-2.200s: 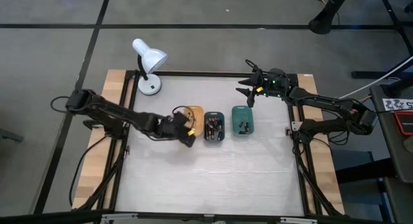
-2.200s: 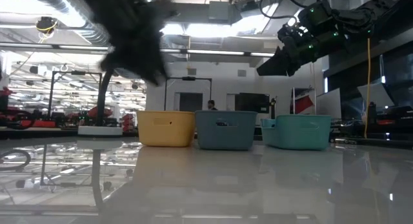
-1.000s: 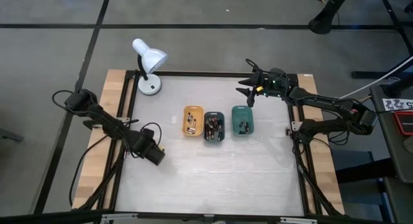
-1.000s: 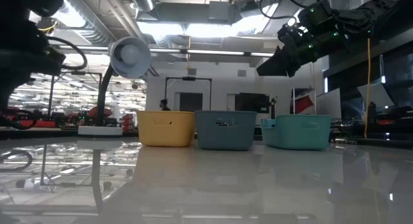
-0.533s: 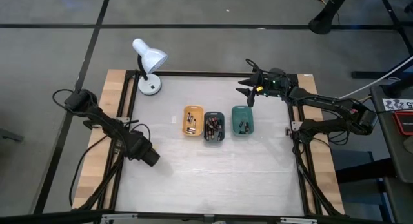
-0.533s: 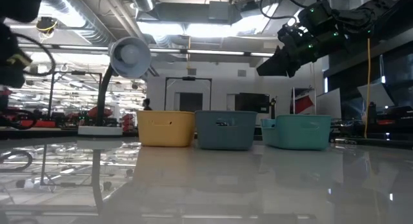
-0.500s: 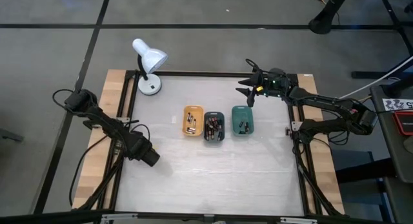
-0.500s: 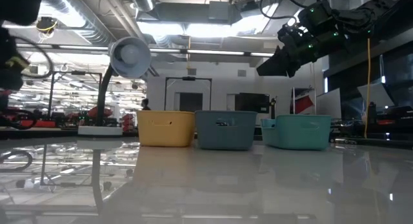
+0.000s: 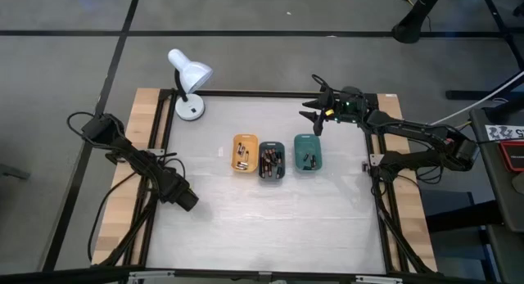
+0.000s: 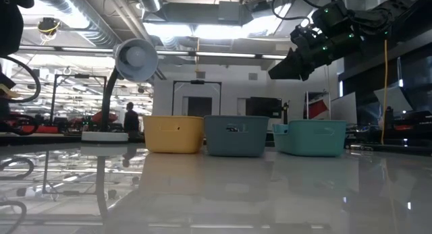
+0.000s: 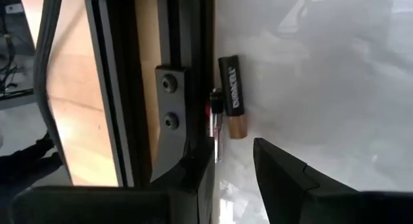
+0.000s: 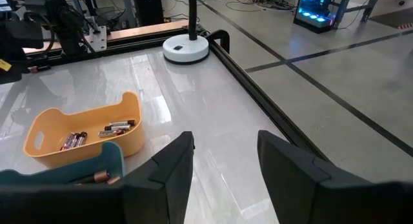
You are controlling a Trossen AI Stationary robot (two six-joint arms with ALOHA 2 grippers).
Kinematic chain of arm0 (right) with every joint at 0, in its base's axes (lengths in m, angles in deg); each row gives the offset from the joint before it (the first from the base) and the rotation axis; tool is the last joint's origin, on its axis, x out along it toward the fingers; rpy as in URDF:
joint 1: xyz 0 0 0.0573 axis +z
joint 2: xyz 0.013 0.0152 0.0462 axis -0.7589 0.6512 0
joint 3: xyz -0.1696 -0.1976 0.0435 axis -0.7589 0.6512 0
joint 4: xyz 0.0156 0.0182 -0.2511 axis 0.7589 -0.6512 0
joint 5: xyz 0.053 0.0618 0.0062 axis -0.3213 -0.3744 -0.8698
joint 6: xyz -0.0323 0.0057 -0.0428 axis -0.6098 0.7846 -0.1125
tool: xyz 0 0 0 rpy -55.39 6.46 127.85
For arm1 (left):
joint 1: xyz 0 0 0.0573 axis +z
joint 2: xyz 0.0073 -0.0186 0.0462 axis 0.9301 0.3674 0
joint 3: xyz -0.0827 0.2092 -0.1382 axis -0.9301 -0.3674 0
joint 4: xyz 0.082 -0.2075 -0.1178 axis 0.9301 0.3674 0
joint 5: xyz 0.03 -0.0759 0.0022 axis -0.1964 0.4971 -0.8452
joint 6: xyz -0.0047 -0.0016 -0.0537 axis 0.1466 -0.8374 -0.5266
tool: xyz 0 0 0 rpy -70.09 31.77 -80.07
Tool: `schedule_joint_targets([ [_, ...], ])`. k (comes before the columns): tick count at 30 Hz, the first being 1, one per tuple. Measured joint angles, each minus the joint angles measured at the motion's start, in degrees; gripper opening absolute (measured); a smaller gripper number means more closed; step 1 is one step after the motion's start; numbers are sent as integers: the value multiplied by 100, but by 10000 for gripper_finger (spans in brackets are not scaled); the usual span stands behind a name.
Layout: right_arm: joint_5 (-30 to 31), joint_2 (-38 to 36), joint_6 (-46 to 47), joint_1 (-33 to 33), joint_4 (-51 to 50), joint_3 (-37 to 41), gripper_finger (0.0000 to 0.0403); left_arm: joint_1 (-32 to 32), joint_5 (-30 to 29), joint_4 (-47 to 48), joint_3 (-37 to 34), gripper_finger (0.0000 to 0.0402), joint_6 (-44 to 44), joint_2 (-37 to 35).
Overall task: Sort batteries
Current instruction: Put the black battery into the green bin
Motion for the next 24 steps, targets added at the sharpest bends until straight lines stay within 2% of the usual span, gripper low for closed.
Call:
schedule_joint_targets([
  [5, 0, 2, -2, 2, 0, -2, 172, 4, -410, 15, -9, 98, -211, 0],
  [11, 0, 0, -2, 2, 0, -2, 172, 15, -325, -386, -403, 97, -468, -29],
  [18, 0, 1, -1, 0, 0, -2, 172, 20, -327, -451, -490, 97, -389, -195],
  [24, 0, 0, 0, 1, 0, -2, 172, 10, -545, -542, -535, 65, -195, -553],
])
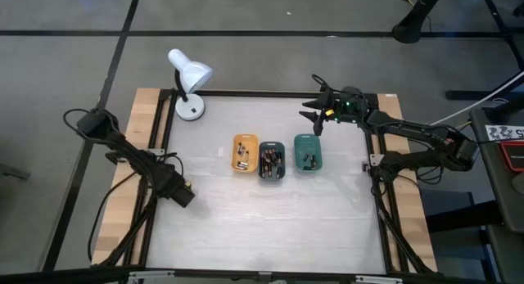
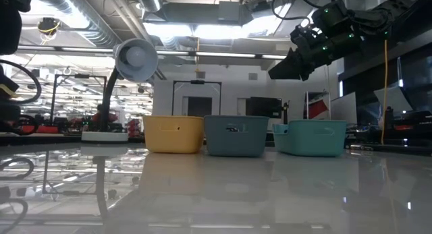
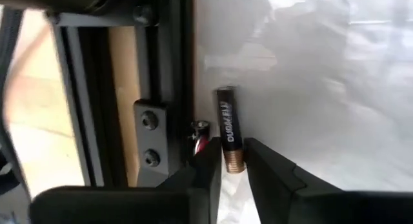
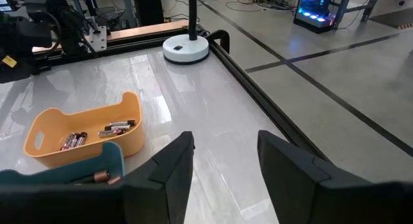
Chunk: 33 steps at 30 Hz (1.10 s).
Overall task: Sort batteries
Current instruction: Put the black battery into the green bin
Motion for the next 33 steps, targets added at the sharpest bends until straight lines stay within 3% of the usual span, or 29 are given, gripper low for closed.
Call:
schedule_joint_targets([
  [7, 0, 1, -1, 1, 0, 1, 172, -3, -174, 8, -2, 25, 72, -159],
  [18, 0, 0, 0, 0, 0, 0, 172, -2, -441, -327, 96, 34, 996, -197],
  [33, 0, 1, 0, -1, 0, 1, 172, 166, -2843, -2619, 238, 26, 2759, -516],
])
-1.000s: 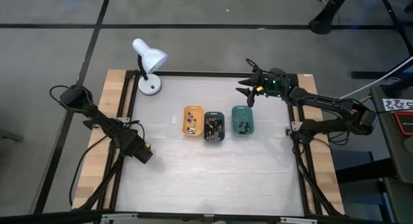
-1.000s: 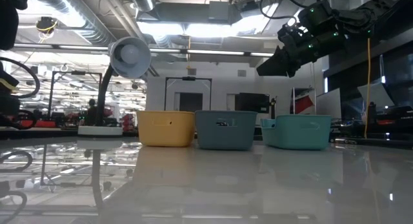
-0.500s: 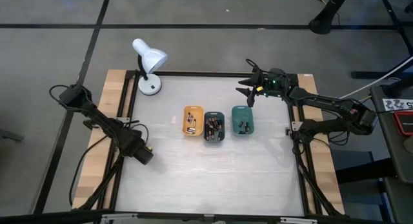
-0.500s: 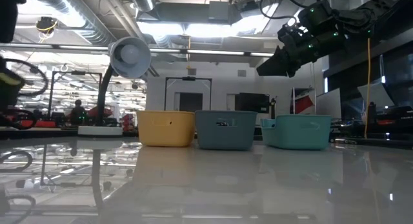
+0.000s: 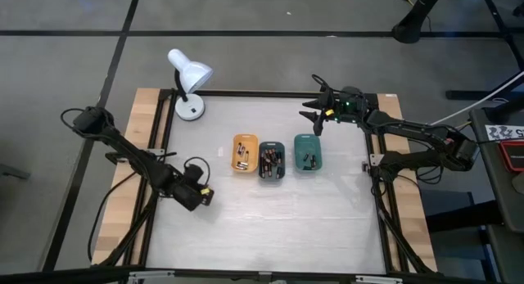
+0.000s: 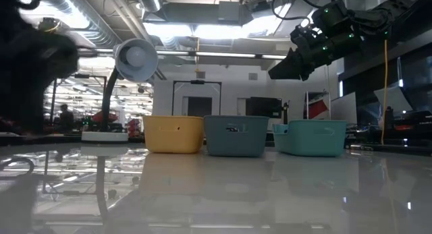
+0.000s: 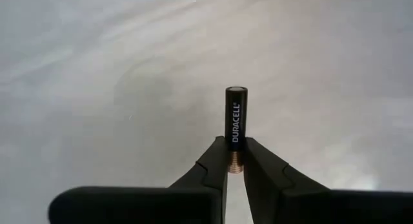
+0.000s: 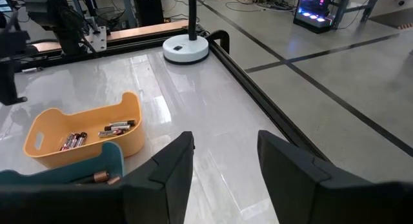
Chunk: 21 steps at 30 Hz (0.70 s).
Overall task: Sort batteries
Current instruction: Put the black battery into the green bin
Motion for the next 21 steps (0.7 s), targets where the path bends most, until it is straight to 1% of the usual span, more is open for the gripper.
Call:
schedule_joint_targets([
  [2, 0, -1, 0, 1, 0, -1, 172, 67, -256, -256, 0, 23, 271, -67],
  [6, 0, -1, 0, 0, 0, -1, 172, 267, -503, -842, 4, 23, 799, -151],
  [10, 0, 1, 0, 2, 0, -1, 172, 579, -716, -1745, 7, 27, 1562, -157],
  [17, 146, 1, -5, -2, 0, -1, 172, 1407, -733, -3182, 80, 28, 3086, -157],
  [21, 160, 0, -7, -4, -2, -1, 172, 1905, -698, -3287, 477, 28, 3987, -134],
])
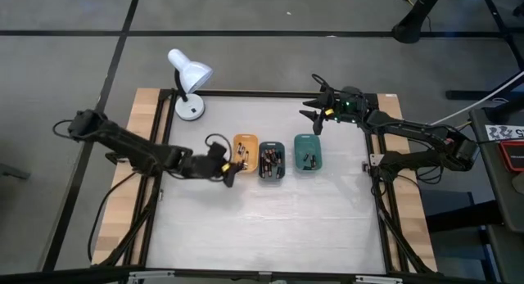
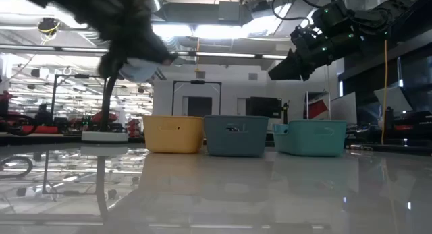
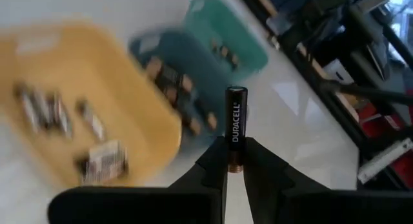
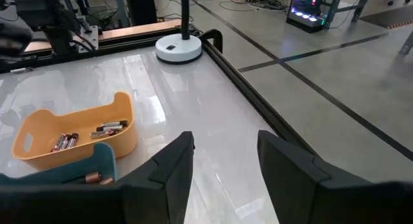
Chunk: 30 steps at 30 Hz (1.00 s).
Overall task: Sort batteries
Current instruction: Put the black battery into the green bin
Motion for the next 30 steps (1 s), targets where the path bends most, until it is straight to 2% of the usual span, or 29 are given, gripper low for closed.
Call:
schedule_joint_targets([
  [3, 2, 1, -3, 0, 0, 2, 172, 390, 292, 13, 464, 28, 690, 281],
  [8, 98, 1, -135, 0, -5, 0, 172, 1020, 1033, 71, 1491, 29, 1824, 1320],
  [14, 833, 1, -154, 0, -118, 1, 172, 1617, 1619, 32, 2762, 29, 2980, 2670],
  [22, 1837, 0, -323, -1, -347, 2, 172, 2051, 2578, 33, 4369, 29, 3786, 4294],
  [27, 2067, 1, -377, 0, -348, 0, 172, 2177, 3358, 101, 5202, 29, 3972, 5167],
  [30, 2256, 1, -448, -1, -366, 1, 172, 2205, 3505, 360, 5525, 29, 4068, 5466],
])
